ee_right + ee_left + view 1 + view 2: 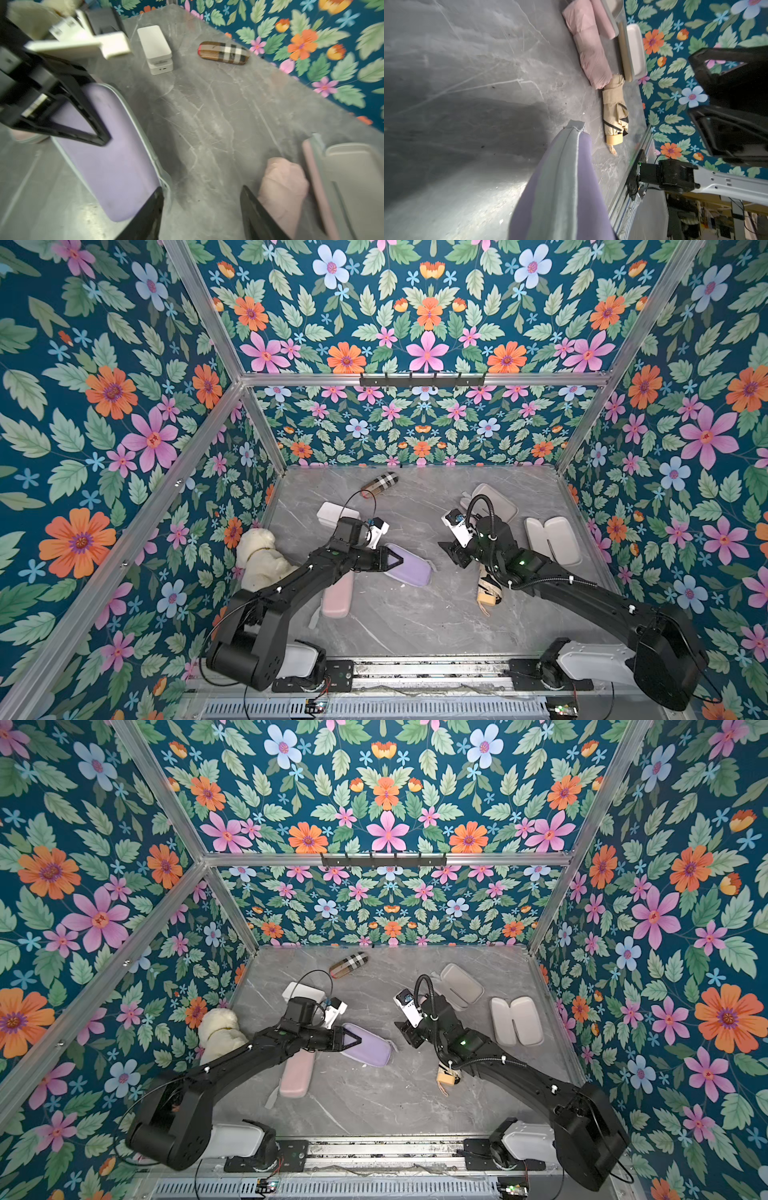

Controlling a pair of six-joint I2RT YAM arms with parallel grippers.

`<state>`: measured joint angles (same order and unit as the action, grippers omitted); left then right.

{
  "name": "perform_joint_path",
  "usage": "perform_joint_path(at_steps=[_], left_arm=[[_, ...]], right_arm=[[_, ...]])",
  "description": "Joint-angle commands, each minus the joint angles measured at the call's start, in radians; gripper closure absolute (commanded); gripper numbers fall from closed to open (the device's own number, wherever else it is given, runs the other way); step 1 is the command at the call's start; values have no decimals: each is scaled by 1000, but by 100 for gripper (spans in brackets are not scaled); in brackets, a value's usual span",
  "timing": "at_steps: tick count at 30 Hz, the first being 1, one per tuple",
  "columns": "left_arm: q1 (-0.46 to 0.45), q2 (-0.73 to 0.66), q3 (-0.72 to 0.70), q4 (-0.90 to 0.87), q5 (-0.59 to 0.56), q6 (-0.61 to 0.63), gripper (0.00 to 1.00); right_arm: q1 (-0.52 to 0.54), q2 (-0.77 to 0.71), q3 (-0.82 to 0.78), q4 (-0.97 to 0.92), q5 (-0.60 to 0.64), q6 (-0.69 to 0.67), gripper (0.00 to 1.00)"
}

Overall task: Put umbrellas into zippered umbrella sleeves
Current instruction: Place the umbrella sleeve at the center of the board, then adjust the umbrella sleeve at the center of the board.

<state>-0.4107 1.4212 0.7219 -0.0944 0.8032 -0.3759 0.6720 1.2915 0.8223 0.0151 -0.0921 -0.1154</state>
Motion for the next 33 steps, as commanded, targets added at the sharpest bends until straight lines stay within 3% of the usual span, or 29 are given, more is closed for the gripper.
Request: perform_joint_path(at_steps=[1, 3, 7, 11, 23, 28, 33], left_arm=[[-8, 75, 44, -65, -46, 106, 90], [-11, 134, 89, -117, -126, 141, 83], [-4, 233, 188, -164, -316, 173, 47], [-1, 284, 313, -222, -455, 178, 31], [-1, 87, 283, -117, -547, 48, 22], [-1, 7, 270, -141, -577, 51, 22], [0, -62, 208, -90, -548, 17, 23]], right_arm=[[0, 70, 28, -47, -128, 121, 40], [0, 123, 48, -50, -160, 155, 39], [0, 209, 68, -24, -246, 188, 36], [0, 262, 97, -16, -279, 208, 31], [-13, 601, 342, -88, -323, 264, 27], [0, 601, 325, -131, -347, 341, 33], [87, 526, 221, -73, -268, 473, 34]])
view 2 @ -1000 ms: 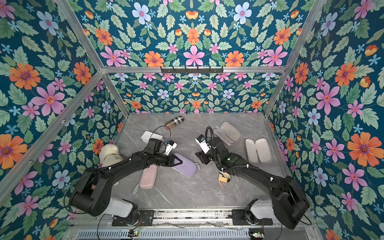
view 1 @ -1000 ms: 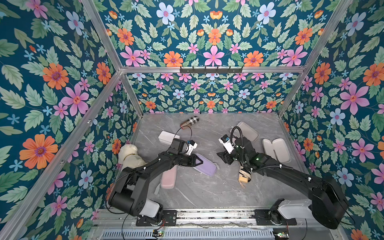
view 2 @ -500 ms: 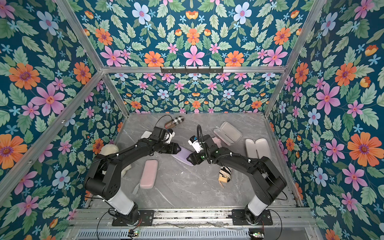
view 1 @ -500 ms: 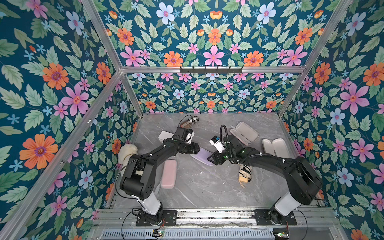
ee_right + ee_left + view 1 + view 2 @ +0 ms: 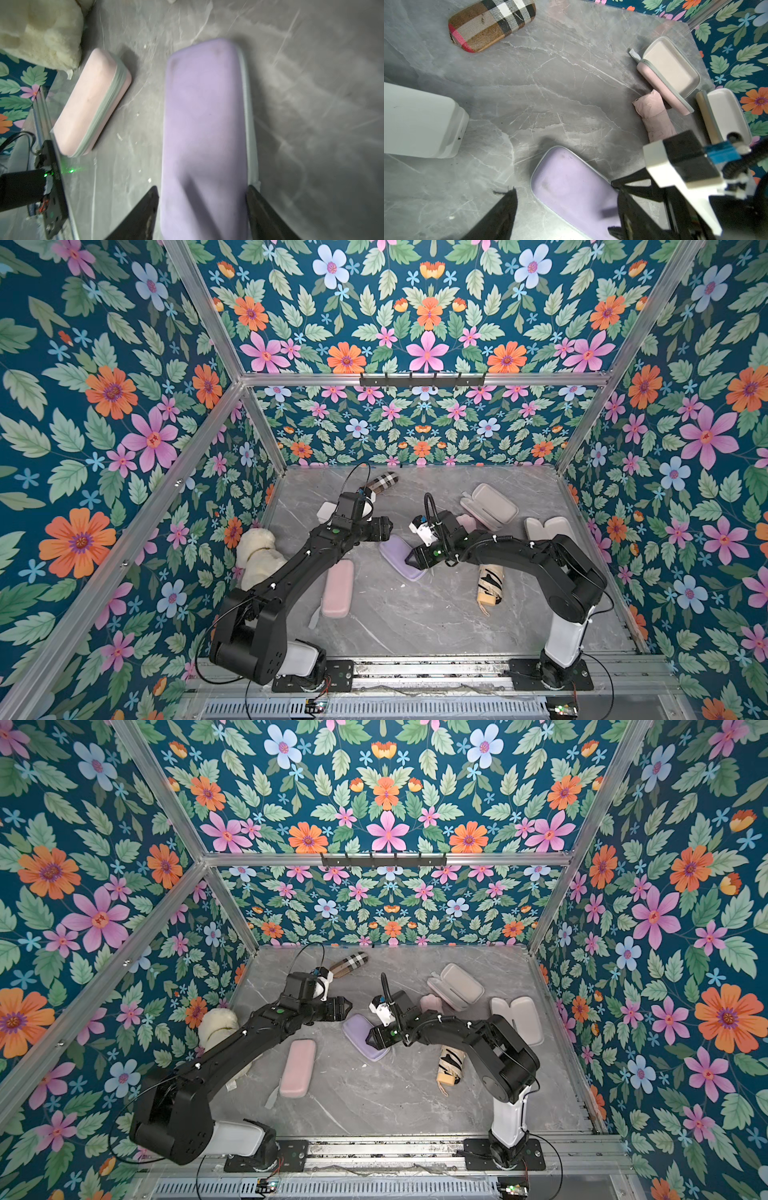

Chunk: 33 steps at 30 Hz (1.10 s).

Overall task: Put umbrellas into zippered umbrella sleeves
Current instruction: Adjust the umbrella sleeve at the center of the board.

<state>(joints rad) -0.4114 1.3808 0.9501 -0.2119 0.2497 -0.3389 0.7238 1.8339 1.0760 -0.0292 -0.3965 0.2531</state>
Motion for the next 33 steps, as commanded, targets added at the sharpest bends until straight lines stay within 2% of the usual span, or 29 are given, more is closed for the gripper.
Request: perform_joint_path(at_steps=[1, 3, 7, 12, 18, 21, 25, 28, 30, 31, 32, 33], left_arm=[[-1, -34, -35, 37, 10, -31, 23], [0, -61, -60, 46, 14, -44, 23], [0, -132, -78, 32, -12, -46, 23], [4, -201, -75, -28, -26, -37, 23], [6, -243, -135, 14, -29, -58, 23], [6, -223, -154, 64, -45, -81, 23], [6, -244, -143, 55, -125, -86, 22], [17, -291, -153, 44, -218, -74, 17], [36, -323, -167, 52, -265, -96, 11], [44, -336, -174, 57, -272, -118, 7], [57, -348, -175, 59, -261, -138, 2], [75, -353, -175, 62, -234, -145, 1]], right_arm=[[58, -18, -45, -1, 59, 152, 34], [107, 0, -48, 38, 81, 264, 35], [198, 80, 37, 75, 209, 426, 36], [162, 91, 134, -72, 275, 480, 36], [74, 6, 76, -122, 215, 472, 29], [58, 71, 146, -113, 202, 449, 29], [83, 160, 246, -126, 101, 495, 35], [128, 161, 240, -60, 65, 542, 37], [141, 149, 230, 7, -18, 571, 38], [141, 137, 226, 21, -48, 576, 38], [127, 110, 219, 3, -48, 564, 38], [107, 76, 214, -47, -22, 537, 38]])
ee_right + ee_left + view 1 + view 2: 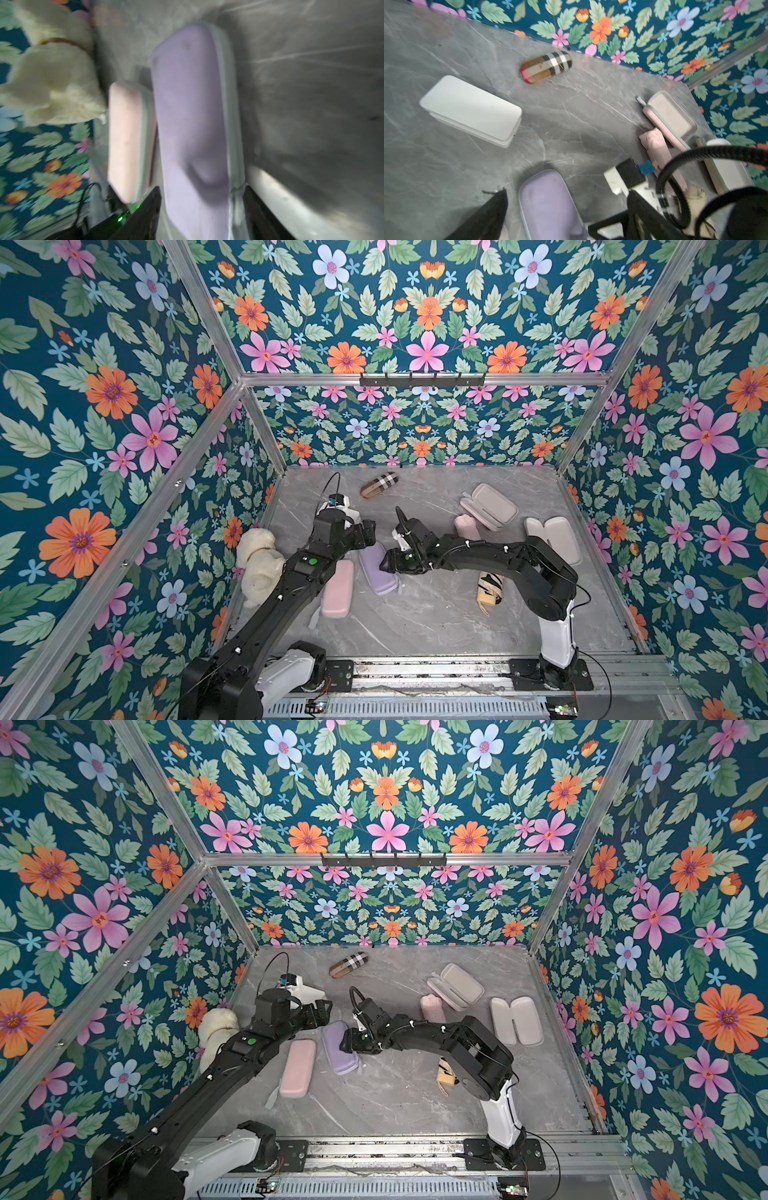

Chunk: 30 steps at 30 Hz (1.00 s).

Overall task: Put umbrellas into zippered umbrella sleeves
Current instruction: Adjust the umbrella sleeve at the center of the board, then pick up the umbrella sleeve at the center of the board.

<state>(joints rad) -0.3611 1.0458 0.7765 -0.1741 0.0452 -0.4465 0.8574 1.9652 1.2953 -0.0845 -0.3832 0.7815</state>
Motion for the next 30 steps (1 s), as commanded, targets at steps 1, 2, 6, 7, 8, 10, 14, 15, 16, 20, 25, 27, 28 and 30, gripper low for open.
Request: perform_joint_path(at_steps=[1, 2, 6, 7, 8, 10, 14, 15, 16, 20, 25, 27, 28, 30], left_arm=[[37, -20, 0, 25, -8, -44, 1], [51, -18, 0, 24, 17, -50, 1], [83, -13, -30, 73, 107, -41, 1], [83, -14, -40, 90, 112, -41, 1], [83, -12, -51, 105, 112, -46, 2], [79, -3, -68, 129, 122, -56, 5], [60, 9, -111, 195, 161, -103, 9], [48, 12, -119, 208, 162, -111, 10], [38, 17, -124, 216, 162, -114, 10], [6, 41, -140, 251, 179, -136, 11], [2, 41, -145, 262, 200, -126, 11], [2, 42, -142, 262, 208, -121, 11], [2, 42, -141, 262, 212, -120, 12], [2, 43, -142, 262, 217, -119, 12]], right_arm=[[-51, -82, 1, -69, 4, -11, 38], [-89, -108, 25, -200, 65, -26, 38], [-260, -155, 90, -556, 213, -169, 33], [-294, -167, 90, -596, 259, -197, 33], [-331, -175, 91, -638, 324, -224, 32], [-386, -179, 100, -693, 419, -270, 26], [-445, -158, 176, -769, 603, -355, 20], [-455, -149, 198, -775, 629, -373, 20], [-462, -137, 221, -784, 656, -392, 19], [-489, -57, 306, -834, 709, -492, 21], [-497, 19, 341, -855, 719, -573, 25], [-503, 49, 354, -842, 715, -596, 28], [-506, 66, 366, -843, 713, -609, 30], [-507, 110, 399, -855, 729, -637, 33]])
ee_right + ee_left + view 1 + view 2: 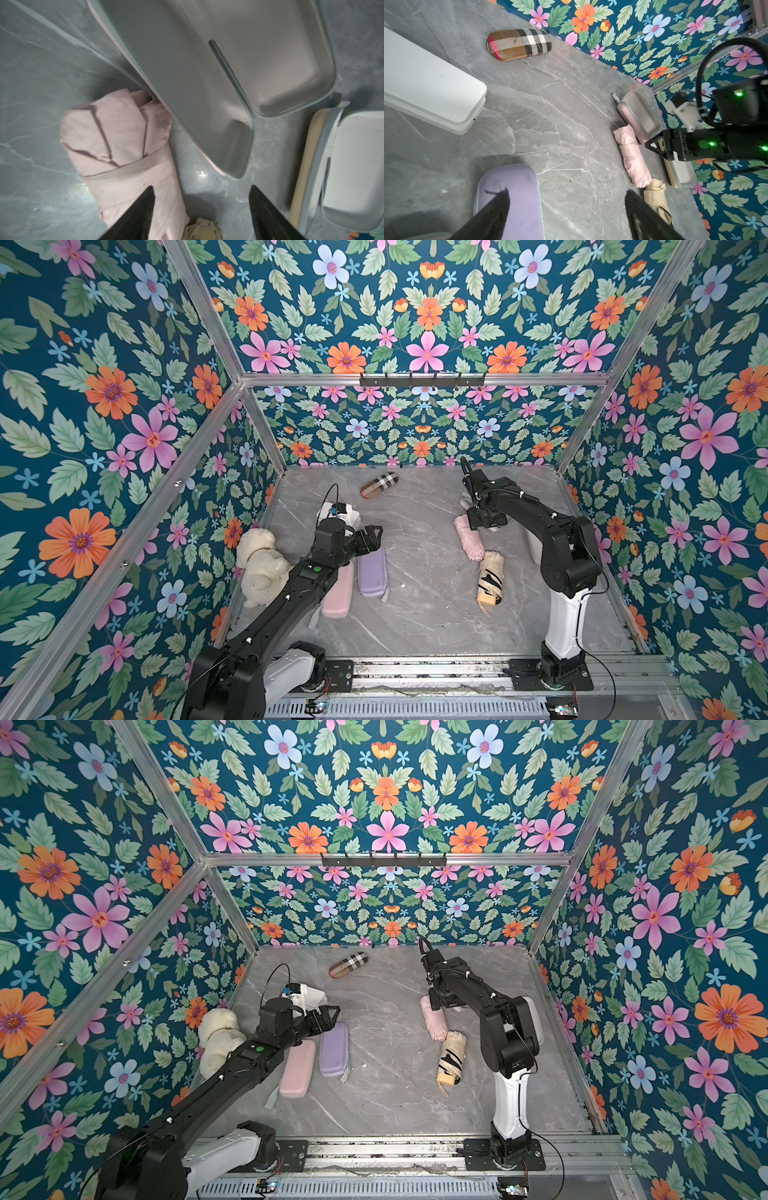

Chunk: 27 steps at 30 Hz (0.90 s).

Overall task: Put umbrellas into zippered umbrella sleeves
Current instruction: Pick up the umbrella sleeve at the center of the board.

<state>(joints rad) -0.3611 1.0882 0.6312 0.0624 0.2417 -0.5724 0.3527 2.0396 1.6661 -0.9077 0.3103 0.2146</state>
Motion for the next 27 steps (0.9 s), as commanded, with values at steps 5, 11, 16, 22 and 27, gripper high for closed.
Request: perform_joint_path(at_steps=[5, 11, 16, 22, 27], left_arm=[[1, -7, -24, 44, 31, -11, 14], [0, -13, -38, 53, 31, -30, 17], [1, -13, -35, 53, 26, -33, 18], [0, -20, -41, 57, 21, -44, 19], [1, -24, -45, 57, 1, -56, 19]], right_arm=[[-1, 100, 65, -27, 65, -130, 40], [0, 104, 74, -30, 89, -166, 78], [31, 11, 72, -28, 85, -176, 100], [157, -127, 77, -76, 26, -93, 100], [308, -206, -35, -59, -249, 197, 100]])
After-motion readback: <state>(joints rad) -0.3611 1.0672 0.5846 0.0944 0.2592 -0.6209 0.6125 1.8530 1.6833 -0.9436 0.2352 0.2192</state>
